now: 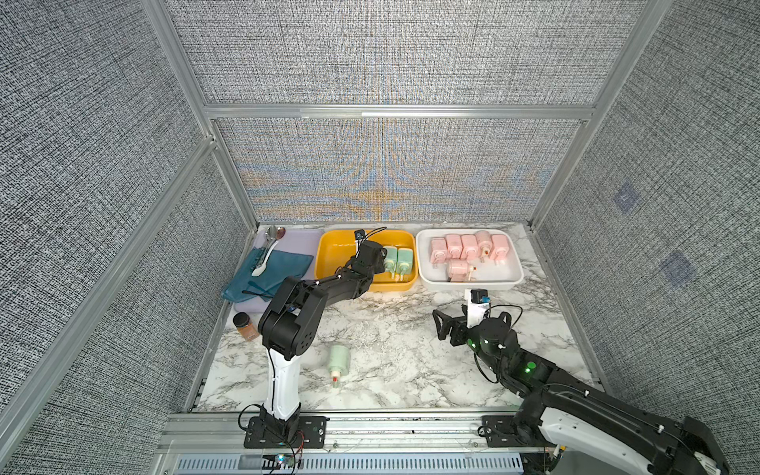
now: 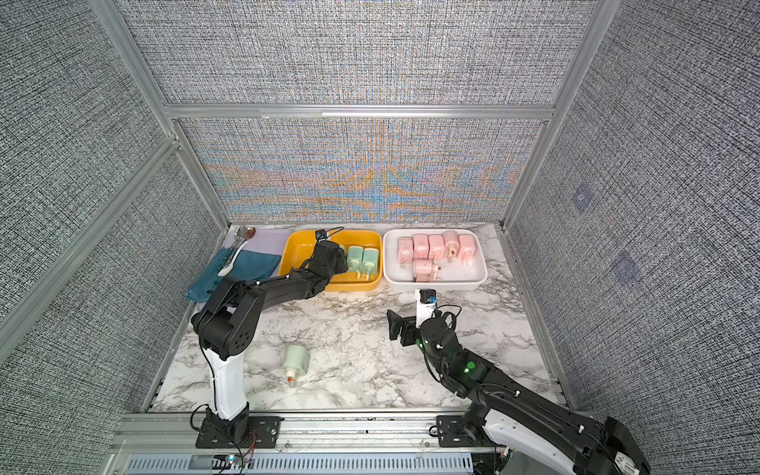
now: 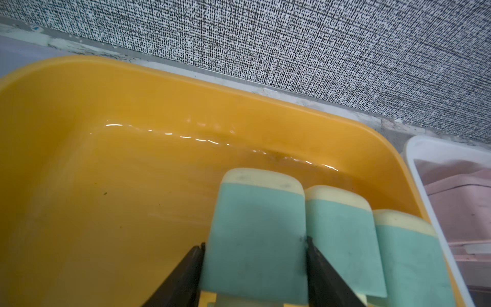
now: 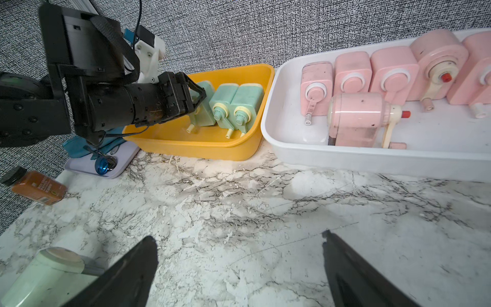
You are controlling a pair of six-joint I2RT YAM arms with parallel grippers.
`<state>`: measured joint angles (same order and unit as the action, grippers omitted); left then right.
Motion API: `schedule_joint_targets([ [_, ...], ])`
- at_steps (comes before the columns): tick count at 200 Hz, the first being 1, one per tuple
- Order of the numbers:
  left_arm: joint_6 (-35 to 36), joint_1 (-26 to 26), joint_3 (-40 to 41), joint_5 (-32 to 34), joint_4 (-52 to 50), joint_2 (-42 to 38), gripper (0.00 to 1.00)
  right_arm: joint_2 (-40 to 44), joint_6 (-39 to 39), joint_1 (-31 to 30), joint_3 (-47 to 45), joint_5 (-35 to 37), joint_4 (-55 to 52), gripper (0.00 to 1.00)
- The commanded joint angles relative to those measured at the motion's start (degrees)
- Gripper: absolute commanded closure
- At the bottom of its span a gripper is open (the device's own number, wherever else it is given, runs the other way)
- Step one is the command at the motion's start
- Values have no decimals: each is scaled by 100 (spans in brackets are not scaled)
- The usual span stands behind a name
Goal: Place the pencil sharpeners by color into the storage box
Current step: Place the pencil sharpener in the storage box.
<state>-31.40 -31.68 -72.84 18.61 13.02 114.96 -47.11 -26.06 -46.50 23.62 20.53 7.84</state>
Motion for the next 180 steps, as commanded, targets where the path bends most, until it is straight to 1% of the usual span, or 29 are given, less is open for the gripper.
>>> schedule_joint_targets([
  [1, 75, 4, -7, 183, 4, -70, 31, -60, 22, -8, 81, 32, 18, 1],
  [9, 68, 1, 6, 225, 10, -218, 29, -84, 22, -8, 89, 30, 22, 1],
  [46, -35, 6, 4, 270, -97, -237, 22, -180, 31, -8, 160, 30, 16, 1],
  [49, -61, 7, 1, 278, -102, -234, 19, -181, 36, -8, 168, 34, 14, 1],
  [50, -69, 5, 4, 285, -104, -235, 17, -187, 38, -8, 169, 36, 15, 1],
  [52, -90, 7, -1, 295, -106, -223, 6, -192, 39, -8, 165, 31, 16, 1],
  [53, -101, 5, -2, 302, -102, -217, 3, -188, 40, -8, 167, 30, 16, 1],
  [57, -138, 9, -2, 313, -91, -199, 1, -201, 40, -8, 176, 32, 14, 1],
  [82, -182, 47, -251, 128, -364, -126, 1, -245, 40, -3, 208, 27, -7, 1],
  [87, -203, 49, -336, 127, -472, 37, 1, -253, 40, -4, 220, 24, -17, 1],
  [104, -324, 73, -572, 121, -827, 177, 1, -275, 42, -8, 274, 20, -78, 1],
  [128, -350, 75, -696, -118, -820, 294, 1, -289, 49, -6, 319, 25, -124, 1],
  [142, -367, 76, -834, -242, -988, 350, 1, -277, 49, -4, 326, 31, -141, 1],
  [180, -231, 81, -1071, -677, -994, 500, 1, -263, 27, -8, 410, 27, -262, 1],
])
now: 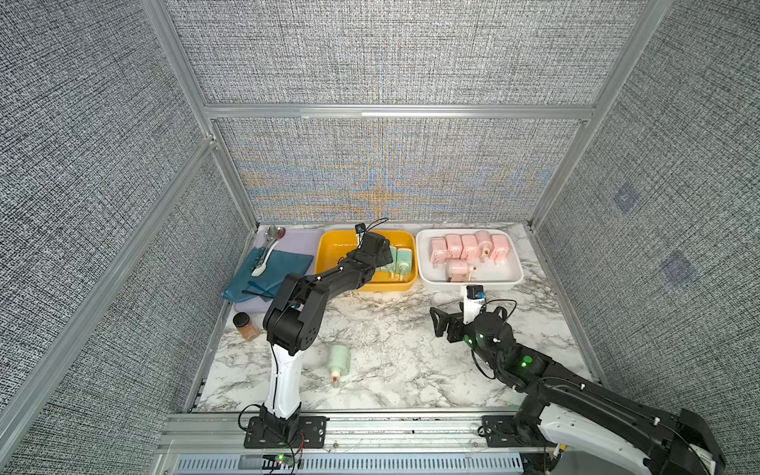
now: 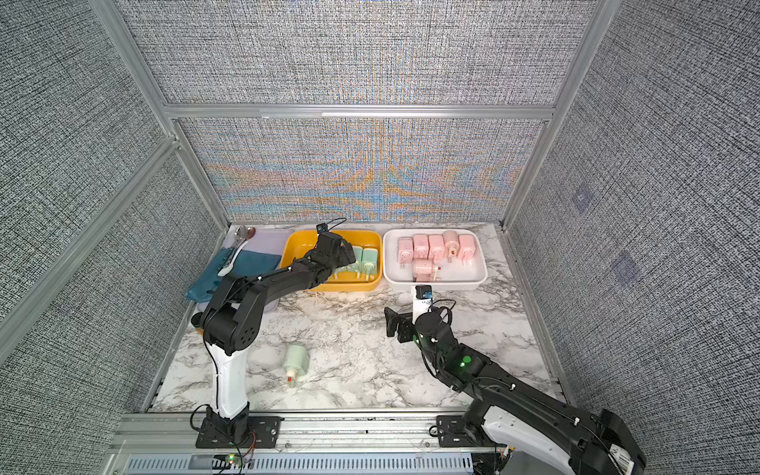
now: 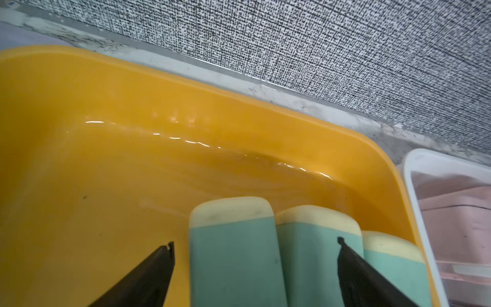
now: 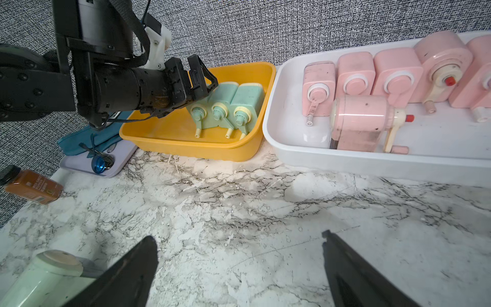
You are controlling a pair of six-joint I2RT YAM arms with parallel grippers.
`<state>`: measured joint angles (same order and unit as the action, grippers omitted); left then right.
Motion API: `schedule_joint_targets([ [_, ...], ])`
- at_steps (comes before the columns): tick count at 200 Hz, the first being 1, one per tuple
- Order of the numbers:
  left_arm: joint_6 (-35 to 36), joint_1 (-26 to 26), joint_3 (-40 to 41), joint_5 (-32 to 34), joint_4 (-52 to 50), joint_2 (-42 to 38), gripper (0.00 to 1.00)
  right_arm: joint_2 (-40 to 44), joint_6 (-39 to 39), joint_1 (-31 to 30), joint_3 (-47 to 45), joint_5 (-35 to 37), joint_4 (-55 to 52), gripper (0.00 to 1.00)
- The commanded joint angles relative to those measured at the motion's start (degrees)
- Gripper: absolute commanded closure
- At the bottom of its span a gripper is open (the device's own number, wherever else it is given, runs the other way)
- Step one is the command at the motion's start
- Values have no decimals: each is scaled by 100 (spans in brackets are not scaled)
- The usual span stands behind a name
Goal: Place the pencil sharpeners by color into the storage box
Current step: Place the pencil sharpener in the storage box.
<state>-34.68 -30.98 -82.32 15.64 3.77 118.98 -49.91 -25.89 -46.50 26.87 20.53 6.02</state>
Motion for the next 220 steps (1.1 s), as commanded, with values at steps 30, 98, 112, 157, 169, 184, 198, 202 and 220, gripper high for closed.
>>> schedule_joint_targets([
  [30, 76, 5, -153, -450, -65, 153, 1, 51, 6, -5, 99, 30, -125, 1],
  [98, 205, 18, -54, -788, 80, 99, 1, 69, 5, -8, 116, -6, -119, 1],
  [112, 216, 19, -64, -705, 37, 102, 1, 65, 9, -8, 122, -33, -110, 1],
  [157, 328, 39, -29, -590, -55, -36, 1, -12, 73, -8, 156, -117, -41, 1],
  [169, 435, 42, -38, -592, -130, -101, 1, -41, 72, -4, 145, -99, -16, 1],
  [184, 573, 45, -30, -542, -265, -237, 1, -70, 74, -8, 126, -85, 62, 1],
  [198, 706, 41, 3, -454, -411, -395, 1, -130, 117, -8, 71, -110, 230, 1],
  [202, 740, 48, 33, -428, -441, -448, 1, -147, 135, -8, 49, -124, 291, 1],
  [220, 902, 46, 231, -282, -522, -780, 1, -220, 254, -8, -45, -222, 637, 1],
])
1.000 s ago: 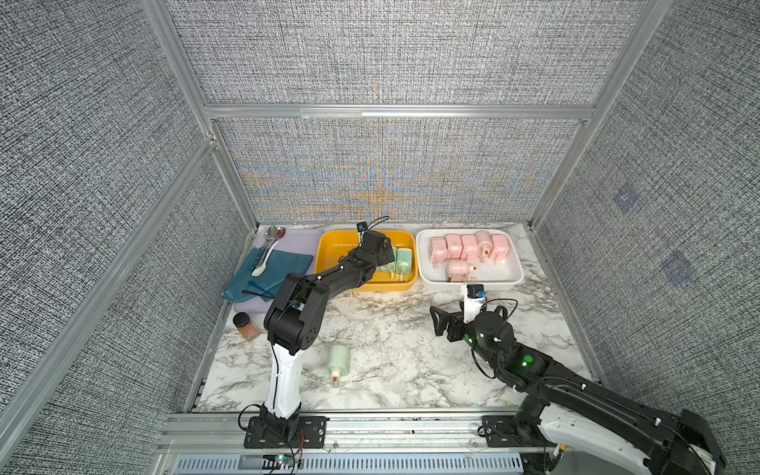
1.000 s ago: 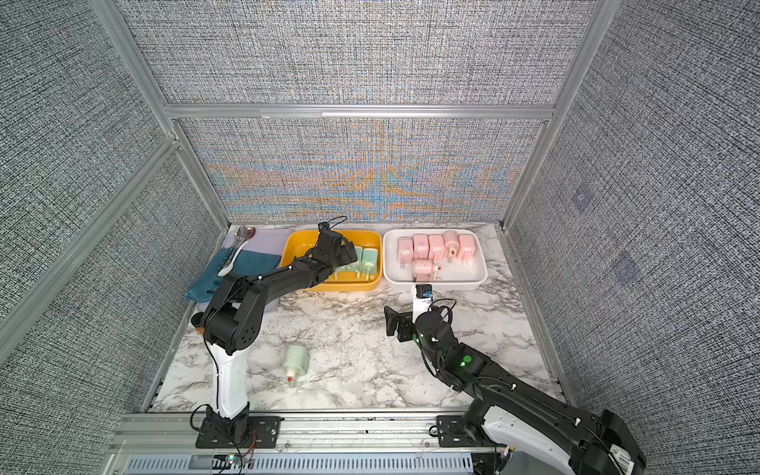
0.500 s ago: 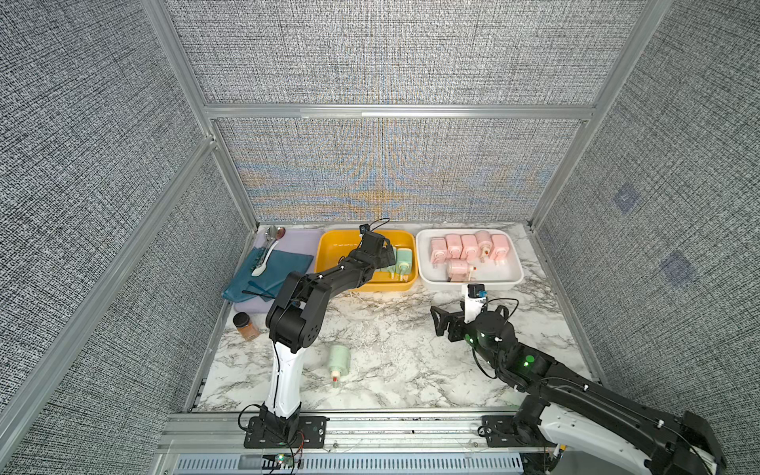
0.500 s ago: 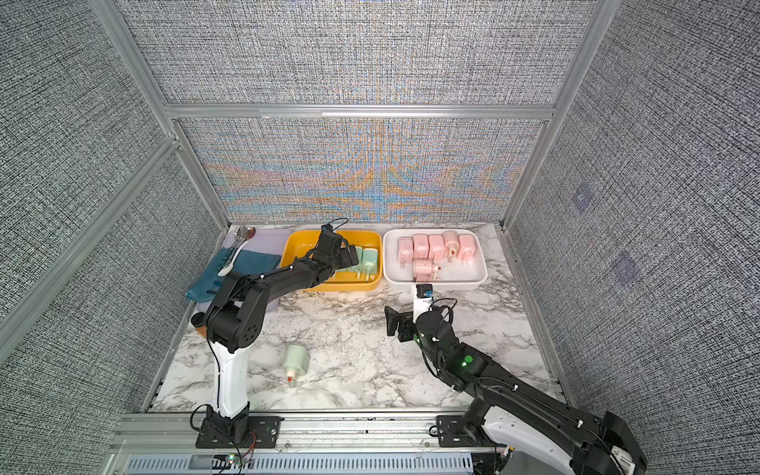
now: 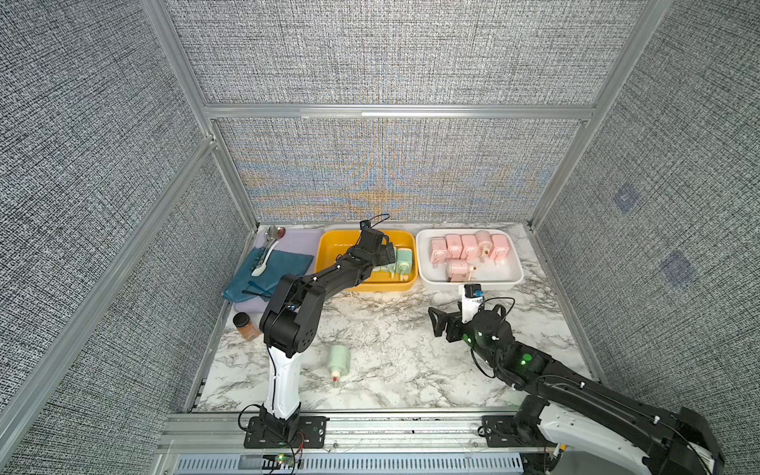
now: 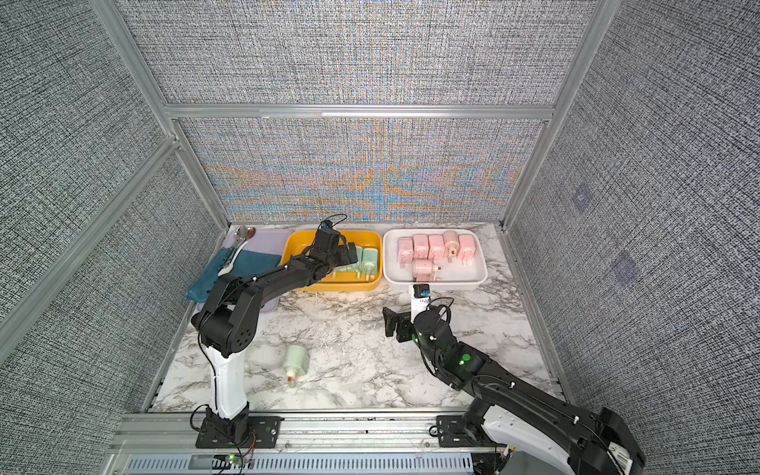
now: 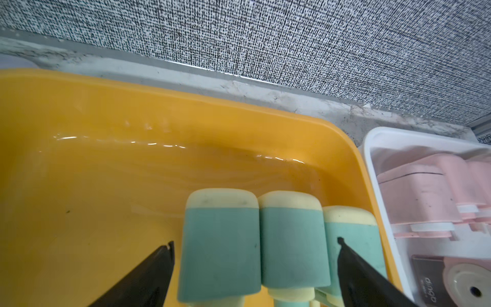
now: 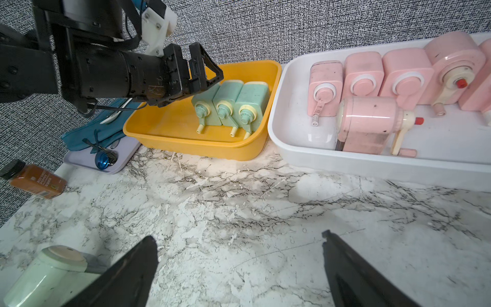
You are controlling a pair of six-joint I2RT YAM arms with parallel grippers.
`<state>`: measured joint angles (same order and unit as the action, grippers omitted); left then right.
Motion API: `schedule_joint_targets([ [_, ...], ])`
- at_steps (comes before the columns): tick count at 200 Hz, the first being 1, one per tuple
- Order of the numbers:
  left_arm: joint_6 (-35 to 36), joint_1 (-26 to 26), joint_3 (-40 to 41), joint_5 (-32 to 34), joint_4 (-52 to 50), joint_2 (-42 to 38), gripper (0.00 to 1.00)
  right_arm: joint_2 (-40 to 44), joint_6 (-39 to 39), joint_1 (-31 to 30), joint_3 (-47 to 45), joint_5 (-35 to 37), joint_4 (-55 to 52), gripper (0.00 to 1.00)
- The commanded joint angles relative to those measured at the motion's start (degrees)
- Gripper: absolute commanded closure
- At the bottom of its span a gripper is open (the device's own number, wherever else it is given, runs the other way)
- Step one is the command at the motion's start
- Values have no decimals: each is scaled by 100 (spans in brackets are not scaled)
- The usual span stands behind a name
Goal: Place the pencil sharpeners by color into the storage box
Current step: Place the pencil sharpener in the storage box, then pick up the pencil sharpener from the center of the board.
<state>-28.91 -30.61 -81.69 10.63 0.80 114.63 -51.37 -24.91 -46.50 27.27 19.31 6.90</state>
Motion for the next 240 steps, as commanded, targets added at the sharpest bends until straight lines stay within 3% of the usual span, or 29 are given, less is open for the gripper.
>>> schedule_joint_targets([
  [1, 333, 6, 178, 224, -231, -362, 1, -73, 163, -8, -92, -118, 567, 1],
  [41, 675, -10, 388, 701, -1213, -1038, 1, -394, -9, -10, -178, 307, 1306, 1],
  [83, 395, -35, 1151, 895, -2060, -2215, 1, -838, -359, -8, -123, 682, 2136, 1],
  [132, -142, -128, 1979, 390, -2934, -3507, 1, -1236, -623, -16, -125, 491, 2867, 1],
  [184, -875, -1022, 2852, 570, -4166, -4730, 1, -1396, -791, -17, 36, 484, 2651, 1],
  [212, -1113, -1431, 3303, 275, -4432, -5405, 1, -1353, -885, -16, 60, 541, 2468, 1],
  [240, -1570, -1936, 3725, 459, -4696, -5901, 1, -1309, -971, -17, 96, 636, 2270, 1],
])
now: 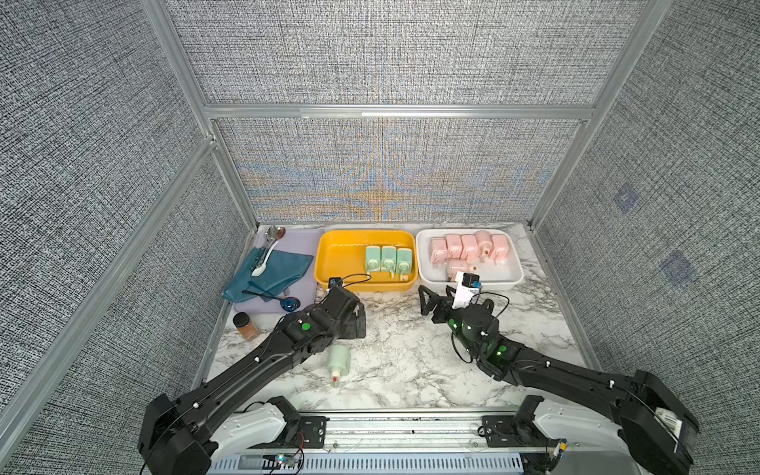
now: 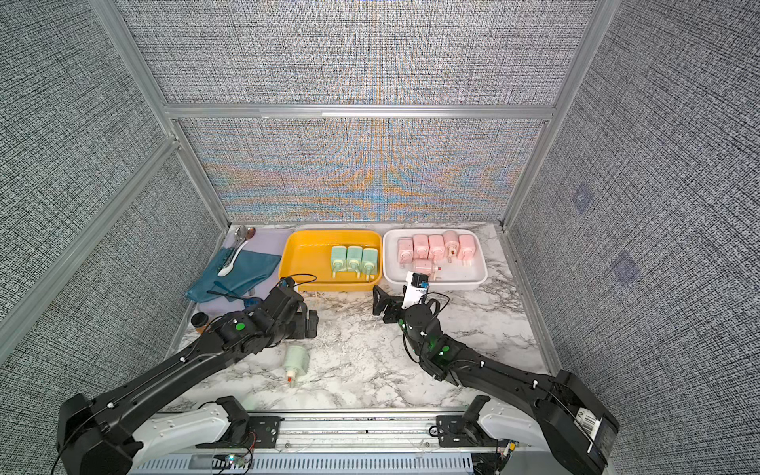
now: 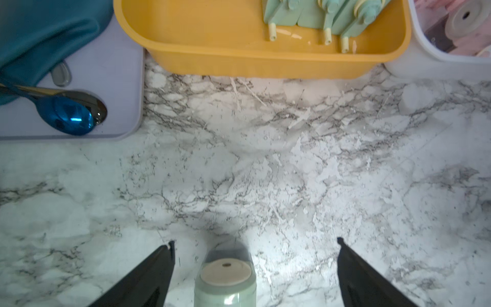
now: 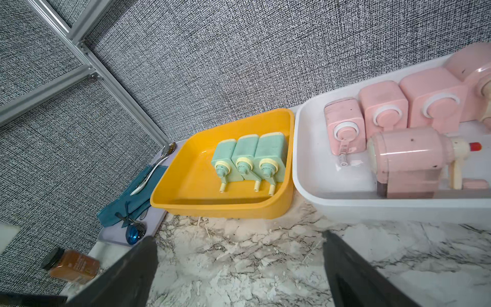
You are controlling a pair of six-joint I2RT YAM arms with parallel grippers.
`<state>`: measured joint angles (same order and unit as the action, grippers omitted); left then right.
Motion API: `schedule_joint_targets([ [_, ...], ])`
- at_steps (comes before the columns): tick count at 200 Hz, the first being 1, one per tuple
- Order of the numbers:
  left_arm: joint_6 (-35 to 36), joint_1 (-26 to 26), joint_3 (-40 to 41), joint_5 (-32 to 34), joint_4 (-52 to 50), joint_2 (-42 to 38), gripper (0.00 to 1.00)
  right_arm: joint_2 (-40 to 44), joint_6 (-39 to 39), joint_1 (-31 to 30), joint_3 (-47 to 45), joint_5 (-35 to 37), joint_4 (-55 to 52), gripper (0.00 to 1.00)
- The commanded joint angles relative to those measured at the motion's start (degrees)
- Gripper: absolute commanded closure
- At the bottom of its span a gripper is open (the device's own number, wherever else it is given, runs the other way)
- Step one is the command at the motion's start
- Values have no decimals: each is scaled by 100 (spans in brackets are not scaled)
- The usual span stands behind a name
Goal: Place the pencil sharpeners by color into the storage box
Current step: Pick up the pencil sharpener from the center of the board.
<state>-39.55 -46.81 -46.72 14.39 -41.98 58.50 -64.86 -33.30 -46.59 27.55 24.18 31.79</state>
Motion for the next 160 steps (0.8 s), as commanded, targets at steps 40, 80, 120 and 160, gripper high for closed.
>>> schedule_joint_targets([
  [40, -1219, -1039, 623, 640, -876, -589, 1, 86, -217, -10, 117, 205, -335, 1],
  [80, -1249, -1071, 1154, 404, -667, -698, 2, 48, -230, -8, 179, 184, -410, 1],
  [120, -1108, -1069, 1375, 468, -163, -808, 6, -13, -256, -17, 257, 137, -447, 1],
  [160, -799, -1070, 1189, 474, -149, -301, 12, 25, -294, -21, 259, 135, -507, 1],
])
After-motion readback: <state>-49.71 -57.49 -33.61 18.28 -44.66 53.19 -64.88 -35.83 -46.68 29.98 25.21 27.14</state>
